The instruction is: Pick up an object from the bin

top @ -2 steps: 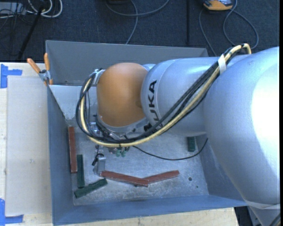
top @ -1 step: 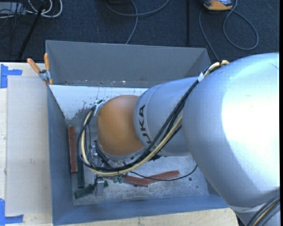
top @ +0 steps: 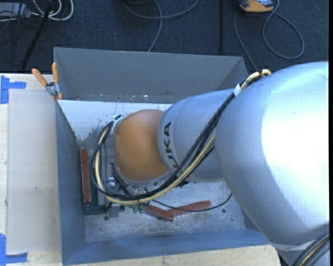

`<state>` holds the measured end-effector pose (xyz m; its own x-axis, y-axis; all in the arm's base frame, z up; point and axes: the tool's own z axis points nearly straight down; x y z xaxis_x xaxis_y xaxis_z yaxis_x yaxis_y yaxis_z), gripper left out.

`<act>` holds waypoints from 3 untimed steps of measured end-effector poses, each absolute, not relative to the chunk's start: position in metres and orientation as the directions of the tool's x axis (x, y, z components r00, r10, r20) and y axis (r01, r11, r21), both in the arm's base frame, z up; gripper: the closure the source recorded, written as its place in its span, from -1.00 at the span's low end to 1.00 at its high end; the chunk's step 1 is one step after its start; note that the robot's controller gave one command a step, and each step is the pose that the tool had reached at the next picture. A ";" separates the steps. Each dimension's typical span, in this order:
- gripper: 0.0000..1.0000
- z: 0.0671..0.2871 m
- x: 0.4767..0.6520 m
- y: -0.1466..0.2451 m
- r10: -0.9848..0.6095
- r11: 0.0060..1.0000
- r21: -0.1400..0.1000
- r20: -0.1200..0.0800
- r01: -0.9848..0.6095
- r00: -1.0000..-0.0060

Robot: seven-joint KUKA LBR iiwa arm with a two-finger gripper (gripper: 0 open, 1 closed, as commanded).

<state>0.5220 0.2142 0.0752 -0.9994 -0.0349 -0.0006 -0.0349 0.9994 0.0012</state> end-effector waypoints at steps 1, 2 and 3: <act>1.00 0.116 0.500 0.214 -0.016 1.000 0.000 0.001 -0.016 -1.000; 1.00 0.182 0.502 0.226 -0.033 0.999 0.003 -0.006 -0.033 -0.999; -1.00 0.178 0.501 0.224 -0.030 1.000 0.000 0.000 -0.030 -1.000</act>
Offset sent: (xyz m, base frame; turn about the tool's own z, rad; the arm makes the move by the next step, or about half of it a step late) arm -0.0222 -0.0001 0.0395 0.0198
